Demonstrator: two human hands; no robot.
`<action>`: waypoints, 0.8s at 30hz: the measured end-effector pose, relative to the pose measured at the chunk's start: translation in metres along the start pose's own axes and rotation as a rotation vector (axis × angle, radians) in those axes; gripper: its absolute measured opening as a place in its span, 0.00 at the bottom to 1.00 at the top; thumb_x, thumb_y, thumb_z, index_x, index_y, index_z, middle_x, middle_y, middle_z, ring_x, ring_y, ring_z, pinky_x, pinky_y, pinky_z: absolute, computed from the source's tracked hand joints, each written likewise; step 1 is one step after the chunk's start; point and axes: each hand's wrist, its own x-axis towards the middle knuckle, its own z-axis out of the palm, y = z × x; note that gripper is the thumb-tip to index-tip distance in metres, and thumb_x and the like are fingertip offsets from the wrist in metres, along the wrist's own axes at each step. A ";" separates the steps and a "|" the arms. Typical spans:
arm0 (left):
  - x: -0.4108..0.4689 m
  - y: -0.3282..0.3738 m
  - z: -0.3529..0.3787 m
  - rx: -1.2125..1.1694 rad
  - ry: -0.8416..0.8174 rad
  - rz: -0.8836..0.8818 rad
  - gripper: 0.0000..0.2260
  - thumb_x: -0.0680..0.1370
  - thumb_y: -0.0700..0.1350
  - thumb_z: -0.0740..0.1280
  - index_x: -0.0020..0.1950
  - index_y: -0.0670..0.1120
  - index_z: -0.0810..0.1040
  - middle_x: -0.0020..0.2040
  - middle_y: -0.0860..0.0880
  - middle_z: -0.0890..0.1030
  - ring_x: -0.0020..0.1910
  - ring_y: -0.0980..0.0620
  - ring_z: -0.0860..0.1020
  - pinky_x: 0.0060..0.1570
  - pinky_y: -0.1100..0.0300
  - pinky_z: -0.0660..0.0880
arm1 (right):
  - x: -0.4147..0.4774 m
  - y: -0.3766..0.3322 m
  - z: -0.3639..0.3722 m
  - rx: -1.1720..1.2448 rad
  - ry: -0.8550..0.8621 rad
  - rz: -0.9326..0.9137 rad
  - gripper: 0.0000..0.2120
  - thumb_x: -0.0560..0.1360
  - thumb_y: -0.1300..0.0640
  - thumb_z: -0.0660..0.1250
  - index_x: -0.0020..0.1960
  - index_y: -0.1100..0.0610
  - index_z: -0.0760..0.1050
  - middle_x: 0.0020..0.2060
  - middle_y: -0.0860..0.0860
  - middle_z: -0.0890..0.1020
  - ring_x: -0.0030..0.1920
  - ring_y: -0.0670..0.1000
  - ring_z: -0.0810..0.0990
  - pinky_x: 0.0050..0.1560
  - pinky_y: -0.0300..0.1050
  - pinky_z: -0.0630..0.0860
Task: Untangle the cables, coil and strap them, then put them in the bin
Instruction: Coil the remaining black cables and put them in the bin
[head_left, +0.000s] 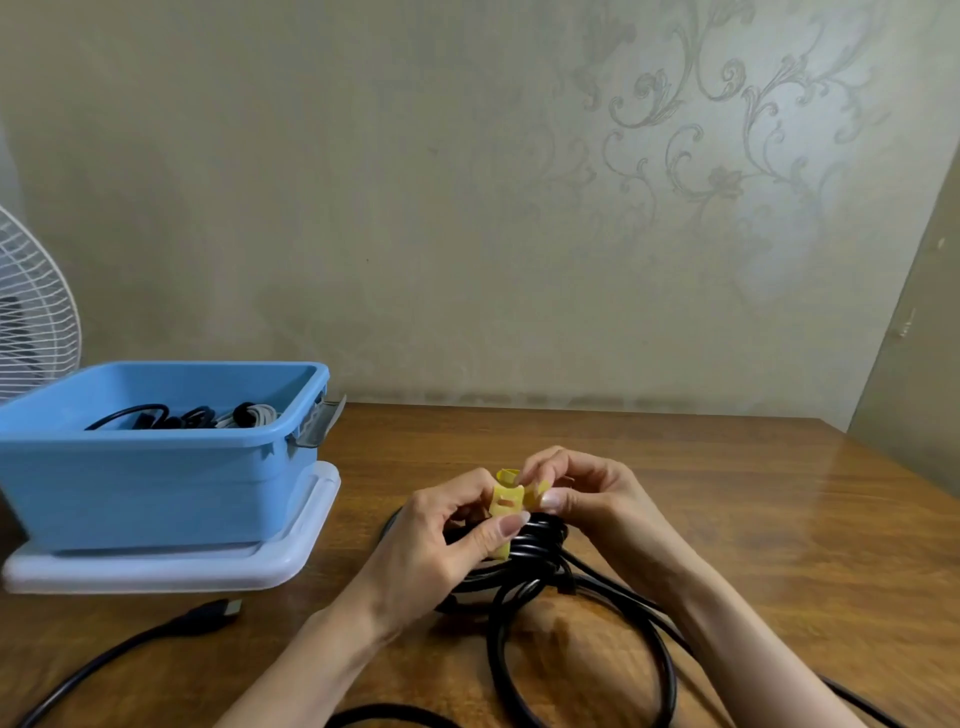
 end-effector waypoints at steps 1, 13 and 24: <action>0.001 0.001 0.000 -0.003 0.002 0.014 0.07 0.75 0.50 0.68 0.39 0.50 0.76 0.40 0.54 0.74 0.37 0.60 0.74 0.39 0.69 0.71 | 0.000 0.000 0.000 0.033 0.002 -0.012 0.06 0.64 0.56 0.76 0.37 0.56 0.79 0.44 0.52 0.81 0.44 0.49 0.80 0.44 0.40 0.76; 0.002 0.002 0.003 0.024 0.040 0.034 0.15 0.70 0.54 0.70 0.38 0.42 0.75 0.37 0.53 0.77 0.36 0.53 0.76 0.37 0.60 0.72 | -0.002 -0.008 0.005 0.170 -0.058 0.078 0.05 0.68 0.58 0.75 0.43 0.58 0.82 0.36 0.54 0.82 0.36 0.49 0.80 0.40 0.39 0.77; 0.002 0.002 0.002 -0.076 0.087 -0.052 0.19 0.67 0.55 0.72 0.40 0.39 0.73 0.36 0.51 0.77 0.36 0.54 0.76 0.37 0.63 0.73 | -0.004 -0.012 0.005 0.072 -0.032 0.054 0.04 0.68 0.63 0.70 0.39 0.56 0.83 0.37 0.53 0.84 0.41 0.50 0.82 0.46 0.41 0.78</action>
